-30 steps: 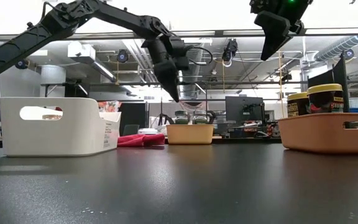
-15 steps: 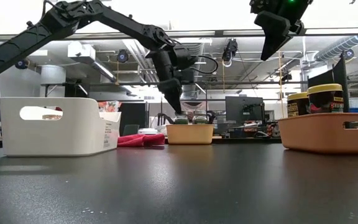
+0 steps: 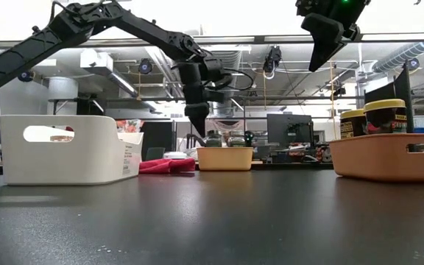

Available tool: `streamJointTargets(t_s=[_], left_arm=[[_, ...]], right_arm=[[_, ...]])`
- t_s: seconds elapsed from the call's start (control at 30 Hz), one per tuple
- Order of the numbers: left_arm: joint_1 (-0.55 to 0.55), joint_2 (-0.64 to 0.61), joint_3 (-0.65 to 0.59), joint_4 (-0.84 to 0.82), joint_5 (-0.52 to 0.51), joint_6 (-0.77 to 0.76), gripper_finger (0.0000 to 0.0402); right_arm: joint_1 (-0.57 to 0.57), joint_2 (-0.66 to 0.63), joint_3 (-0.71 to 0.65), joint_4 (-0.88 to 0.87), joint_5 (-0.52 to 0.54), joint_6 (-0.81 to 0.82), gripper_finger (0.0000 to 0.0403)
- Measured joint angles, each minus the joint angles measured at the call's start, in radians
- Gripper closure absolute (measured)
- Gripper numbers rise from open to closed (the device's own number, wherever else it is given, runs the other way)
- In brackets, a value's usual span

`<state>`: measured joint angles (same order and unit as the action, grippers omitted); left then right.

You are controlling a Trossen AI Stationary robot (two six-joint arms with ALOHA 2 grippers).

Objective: Sort spices by type
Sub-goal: Put the green seasoning bottle into the yellow bin

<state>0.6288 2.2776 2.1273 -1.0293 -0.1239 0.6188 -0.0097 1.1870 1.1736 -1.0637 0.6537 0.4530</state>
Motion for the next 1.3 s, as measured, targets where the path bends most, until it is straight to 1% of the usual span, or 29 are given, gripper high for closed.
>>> streamJointTargets(t_s=[0.17,0.4,0.43,0.53,0.6,0.7,0.93,1.03,1.2,1.3], left_arm=[[-0.003,-0.001,0.0,-0.052,0.003,0.007,0.0401],[-0.001,-0.006,0.0,-0.037,-0.001,-0.022,0.0402],[-0.001,-0.007,0.0,-0.036,-0.017,-0.031,0.0402],[-0.002,-0.01,0.0,0.005,-0.111,-0.037,0.0402],[0.001,-0.01,0.0,0.066,-0.126,-0.029,0.0402],[0.003,-0.009,0.0,0.121,-0.101,0.012,0.0402],[0.001,-0.002,-0.001,0.139,0.001,0.129,0.0402],[0.002,-0.002,-0.001,0.17,0.021,0.166,0.0402],[0.002,-0.002,-0.001,0.178,0.108,0.248,0.0401],[0.001,-0.002,0.004,0.176,0.099,0.259,0.0401]], right_arm=[[0.0,0.0,0.0,0.0,0.0,0.0,0.0394],[0.0,0.0,-0.004,0.0,0.0,0.0,0.0394],[0.0,0.0,-0.005,0.0,0.0,0.0,0.0394],[0.0,0.0,-0.005,0.0,0.0,0.0,0.0394],[0.0,0.0,-0.005,0.0,0.0,0.0,0.0394],[0.0,0.0,-0.005,0.0,0.001,-0.001,0.0394],[0.0,0.0,-0.005,0.0,0.0,0.0,0.0394],[0.0,0.0,-0.005,0.0,0.001,0.0,0.0394],[0.0,0.0,-0.005,0.0,0.001,0.0,0.0394],[0.0,0.0,-0.005,0.0,0.001,0.0,0.0394]])
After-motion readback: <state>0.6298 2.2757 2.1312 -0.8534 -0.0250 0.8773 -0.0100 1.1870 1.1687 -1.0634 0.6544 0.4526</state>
